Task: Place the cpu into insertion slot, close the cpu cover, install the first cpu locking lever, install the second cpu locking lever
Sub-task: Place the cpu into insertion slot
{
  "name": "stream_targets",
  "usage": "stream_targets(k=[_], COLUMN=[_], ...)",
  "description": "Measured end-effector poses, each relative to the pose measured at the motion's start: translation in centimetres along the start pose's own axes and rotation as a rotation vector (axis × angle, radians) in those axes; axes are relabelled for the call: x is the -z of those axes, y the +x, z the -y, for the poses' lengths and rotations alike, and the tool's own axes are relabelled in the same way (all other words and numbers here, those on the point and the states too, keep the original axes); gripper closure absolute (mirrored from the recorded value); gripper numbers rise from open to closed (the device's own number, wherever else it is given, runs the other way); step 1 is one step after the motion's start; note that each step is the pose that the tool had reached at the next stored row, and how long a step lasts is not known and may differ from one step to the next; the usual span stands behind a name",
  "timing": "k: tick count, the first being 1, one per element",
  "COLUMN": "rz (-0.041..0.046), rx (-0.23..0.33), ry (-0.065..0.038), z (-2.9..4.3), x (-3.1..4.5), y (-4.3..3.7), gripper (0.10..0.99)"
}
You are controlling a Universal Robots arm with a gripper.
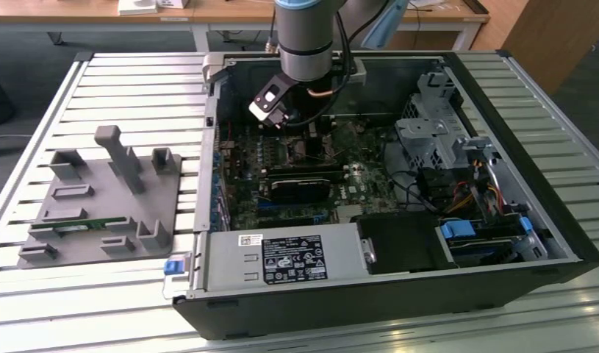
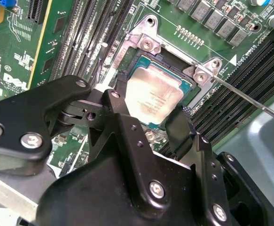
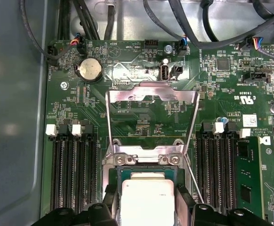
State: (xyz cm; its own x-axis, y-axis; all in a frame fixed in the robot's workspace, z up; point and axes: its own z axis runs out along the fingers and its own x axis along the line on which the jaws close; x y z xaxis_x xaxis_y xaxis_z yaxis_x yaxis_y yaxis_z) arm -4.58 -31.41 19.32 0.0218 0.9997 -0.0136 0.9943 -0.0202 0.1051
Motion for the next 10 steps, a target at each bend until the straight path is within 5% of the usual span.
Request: stream_targets(k=[10], rz=[-0.0004], rx=[0.000], ry=[0.000], z=[-0.04], x=[0.43], y=[0.00], gripper=[0.486])
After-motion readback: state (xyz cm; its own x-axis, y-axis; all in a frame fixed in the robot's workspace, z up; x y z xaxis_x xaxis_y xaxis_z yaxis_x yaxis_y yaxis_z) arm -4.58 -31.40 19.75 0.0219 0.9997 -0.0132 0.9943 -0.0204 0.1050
